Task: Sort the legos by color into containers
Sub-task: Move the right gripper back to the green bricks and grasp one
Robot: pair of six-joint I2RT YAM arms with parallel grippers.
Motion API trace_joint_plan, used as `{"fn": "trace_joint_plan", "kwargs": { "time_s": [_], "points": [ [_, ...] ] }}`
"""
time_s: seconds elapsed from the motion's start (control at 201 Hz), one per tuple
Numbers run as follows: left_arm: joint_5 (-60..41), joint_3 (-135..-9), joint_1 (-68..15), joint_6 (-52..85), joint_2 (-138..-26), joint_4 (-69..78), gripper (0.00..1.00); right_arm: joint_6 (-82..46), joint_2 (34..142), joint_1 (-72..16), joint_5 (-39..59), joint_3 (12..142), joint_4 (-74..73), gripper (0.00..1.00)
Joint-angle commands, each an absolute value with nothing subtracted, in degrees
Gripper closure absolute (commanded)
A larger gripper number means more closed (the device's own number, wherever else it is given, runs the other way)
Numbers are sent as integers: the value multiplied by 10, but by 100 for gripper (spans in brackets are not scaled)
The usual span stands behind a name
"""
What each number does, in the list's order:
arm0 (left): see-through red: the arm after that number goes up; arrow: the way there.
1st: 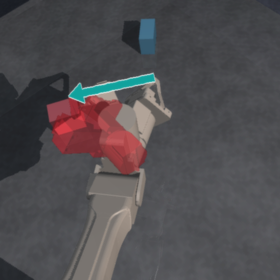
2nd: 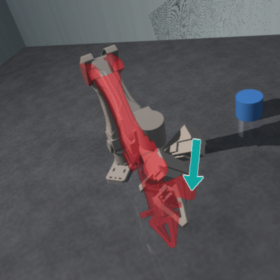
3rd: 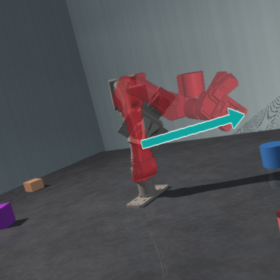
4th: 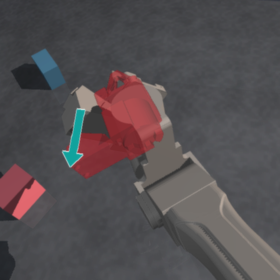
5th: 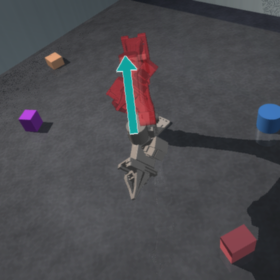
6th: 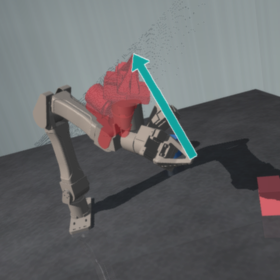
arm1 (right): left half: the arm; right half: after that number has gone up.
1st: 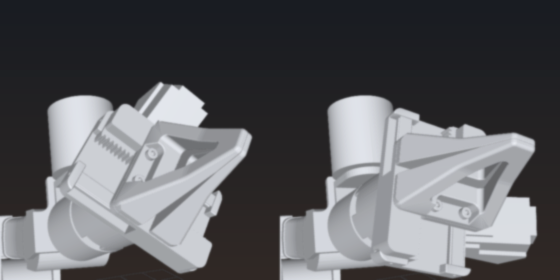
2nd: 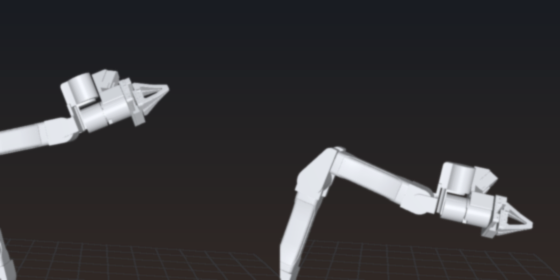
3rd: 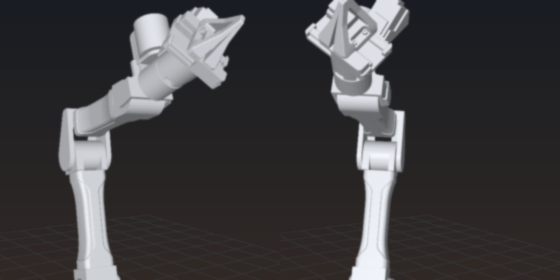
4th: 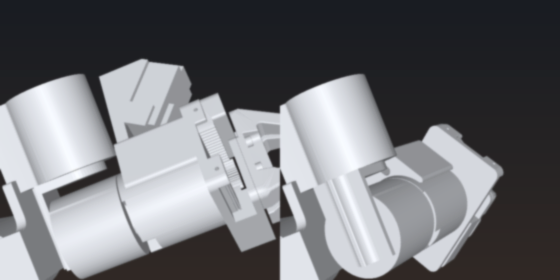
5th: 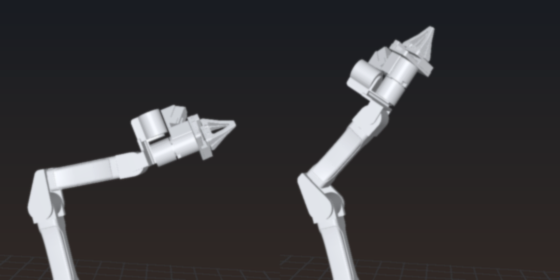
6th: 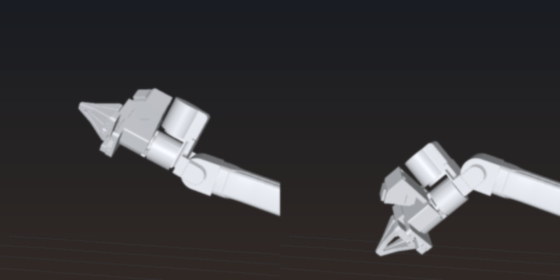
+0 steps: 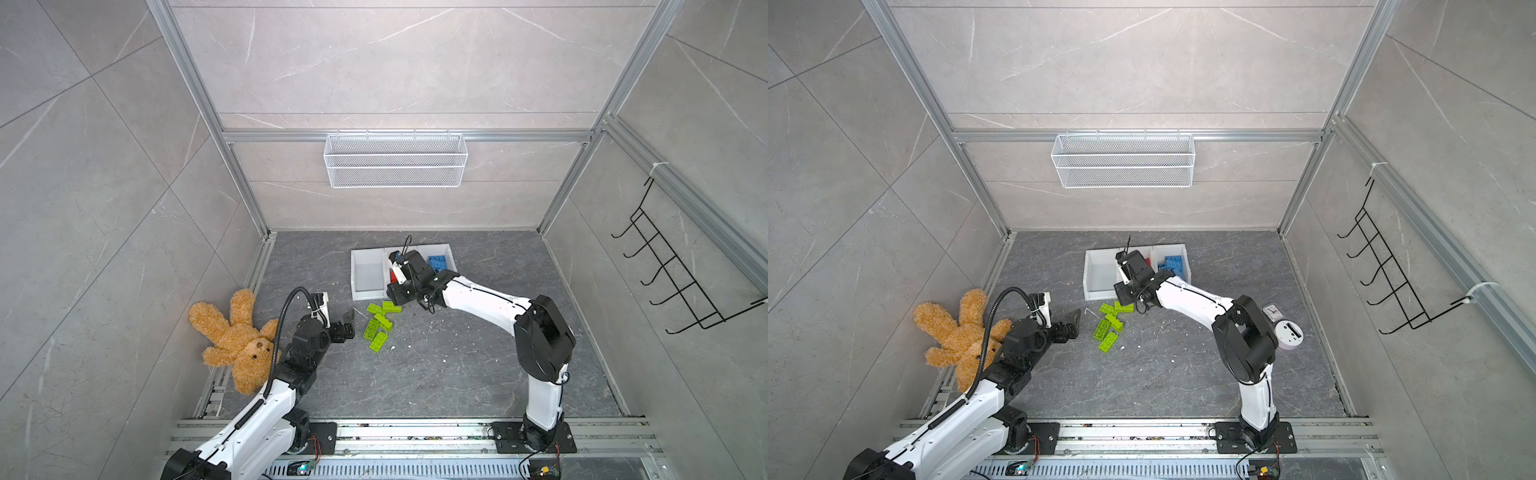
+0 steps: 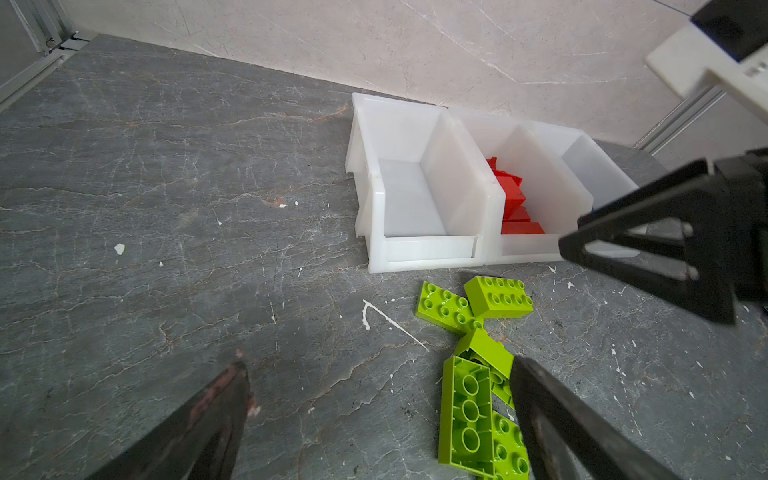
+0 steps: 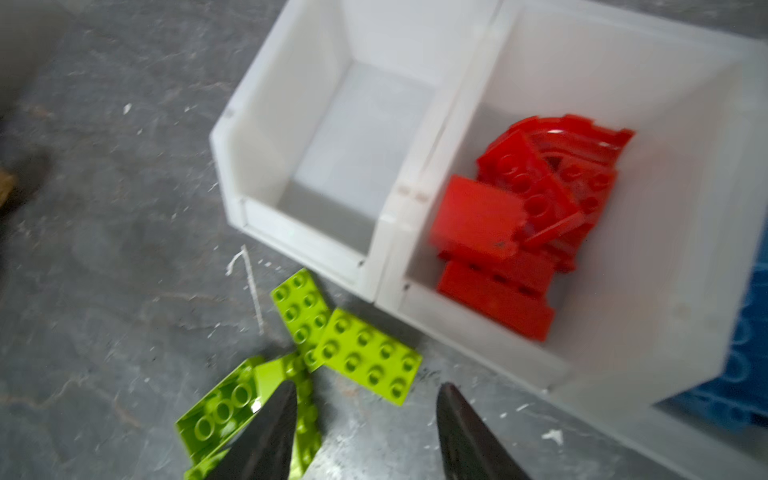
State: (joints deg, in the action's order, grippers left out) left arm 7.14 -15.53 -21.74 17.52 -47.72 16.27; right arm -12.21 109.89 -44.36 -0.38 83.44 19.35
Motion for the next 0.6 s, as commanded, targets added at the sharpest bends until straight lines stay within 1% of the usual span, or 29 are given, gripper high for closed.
{"fn": "trace_joint_plan", "kwargs": {
  "time_s": [0.0, 0.219, 0.597],
  "points": [
    [74, -173, -215, 166, -479, 180, 0, -139, 1071, -473, -11, 777, 172, 45],
    [73, -173, -215, 167, -498, 188, 1, -151, 1086, -486, 0, 748, 164, 47],
    [76, -172, -215, 164, -489, 184, 1, -136, 1133, -493, 8, 787, 173, 47]
  ]
}}
